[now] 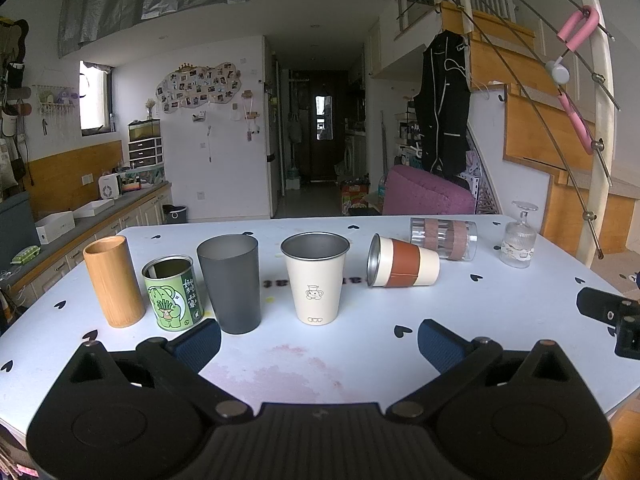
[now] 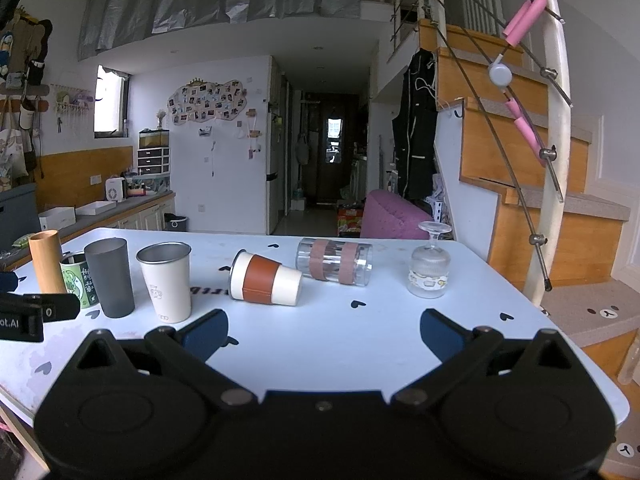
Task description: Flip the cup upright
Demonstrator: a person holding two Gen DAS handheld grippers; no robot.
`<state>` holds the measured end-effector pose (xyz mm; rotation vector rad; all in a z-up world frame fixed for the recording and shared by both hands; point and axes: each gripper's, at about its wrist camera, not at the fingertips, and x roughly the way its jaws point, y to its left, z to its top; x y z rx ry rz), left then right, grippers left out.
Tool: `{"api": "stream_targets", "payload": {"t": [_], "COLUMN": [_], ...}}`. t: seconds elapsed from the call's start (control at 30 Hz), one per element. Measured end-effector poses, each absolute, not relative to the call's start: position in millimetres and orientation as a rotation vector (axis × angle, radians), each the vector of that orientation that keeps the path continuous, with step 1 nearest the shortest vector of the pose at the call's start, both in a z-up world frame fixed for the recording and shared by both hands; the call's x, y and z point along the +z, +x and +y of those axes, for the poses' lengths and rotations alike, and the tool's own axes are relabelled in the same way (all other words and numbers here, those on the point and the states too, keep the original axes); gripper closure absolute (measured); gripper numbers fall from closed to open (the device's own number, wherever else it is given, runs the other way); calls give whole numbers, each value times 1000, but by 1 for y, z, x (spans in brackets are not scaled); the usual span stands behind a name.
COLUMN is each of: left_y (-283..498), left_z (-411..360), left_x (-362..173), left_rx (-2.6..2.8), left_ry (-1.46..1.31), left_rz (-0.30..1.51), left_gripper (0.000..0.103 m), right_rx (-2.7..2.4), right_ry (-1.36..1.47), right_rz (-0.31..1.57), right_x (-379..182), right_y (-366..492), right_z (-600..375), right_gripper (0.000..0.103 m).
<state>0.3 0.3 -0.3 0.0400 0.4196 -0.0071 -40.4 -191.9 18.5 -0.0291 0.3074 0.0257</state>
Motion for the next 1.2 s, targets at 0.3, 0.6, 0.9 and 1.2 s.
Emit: {"api": "stream_targets", "payload": {"t": [0.3,0.6,0.9,1.2], "left_y": [0,0,0,-2], "left_z": [1,1,1,-1], "left_x": [0,0,0,2], "left_rx": [-7,-8,-10,-10], "left_ry": [40,40,40,40], "left_rz": [420,420,421,421], "left_gripper": [0,0,0,0], "right_rx": [26,26,26,27], "right_ry": [-29,-29,-28,-29], "right_rz": [307,309,311,312], "right_x": [18,18,18,16], "right_y": [-40,-40,-40,-40], "right_z": [-191,-191,-190,-188], "right_gripper": [0,0,0,0]}}
